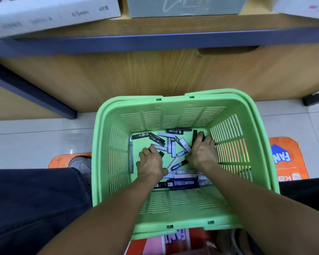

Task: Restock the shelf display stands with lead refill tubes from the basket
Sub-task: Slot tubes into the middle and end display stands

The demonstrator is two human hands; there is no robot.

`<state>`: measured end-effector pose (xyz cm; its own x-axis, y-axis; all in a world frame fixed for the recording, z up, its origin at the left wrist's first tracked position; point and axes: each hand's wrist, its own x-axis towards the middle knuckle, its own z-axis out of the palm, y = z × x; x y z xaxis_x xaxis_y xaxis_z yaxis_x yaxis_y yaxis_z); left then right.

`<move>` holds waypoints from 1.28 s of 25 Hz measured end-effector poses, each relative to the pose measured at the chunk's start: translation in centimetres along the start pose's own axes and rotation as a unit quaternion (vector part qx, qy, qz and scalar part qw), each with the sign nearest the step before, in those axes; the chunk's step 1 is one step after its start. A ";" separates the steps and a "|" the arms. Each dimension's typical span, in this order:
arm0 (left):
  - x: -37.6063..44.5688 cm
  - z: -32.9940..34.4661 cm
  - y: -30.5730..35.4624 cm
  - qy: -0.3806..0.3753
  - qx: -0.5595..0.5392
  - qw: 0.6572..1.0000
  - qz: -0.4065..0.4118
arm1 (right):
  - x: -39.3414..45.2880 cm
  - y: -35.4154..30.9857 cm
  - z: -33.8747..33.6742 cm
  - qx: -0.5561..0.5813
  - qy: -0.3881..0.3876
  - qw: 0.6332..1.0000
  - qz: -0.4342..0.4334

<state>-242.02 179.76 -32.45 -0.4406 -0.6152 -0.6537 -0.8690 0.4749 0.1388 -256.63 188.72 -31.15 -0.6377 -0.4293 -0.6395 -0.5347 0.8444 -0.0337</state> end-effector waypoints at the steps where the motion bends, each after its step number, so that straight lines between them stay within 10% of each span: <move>1: -0.1 0.3 0.1 0.000 0.007 1.000 -0.002 | 0.1 0.1 0.1 0.007 0.000 1.000 0.001; 20: 0.9 0.5 -1.0 0.032 0.022 0.998 0.044 | -0.3 -0.8 1.4 -0.082 0.000 0.984 -0.160; 26: 2.2 -1.7 -0.7 0.050 -0.153 0.987 0.007 | 0.2 -1.3 0.9 -0.016 -0.017 0.990 -0.138; 32: 2.9 -2.5 -0.2 -0.019 -0.449 0.892 -0.052 | 1.0 -1.0 0.8 0.136 -0.073 0.983 -0.096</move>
<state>-243.73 176.27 -32.51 -0.3549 -0.5959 -0.7203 -0.7416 -0.2896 0.6051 -256.27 187.73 -32.34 -0.4423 -0.5554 -0.7042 -0.4562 0.8153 -0.3566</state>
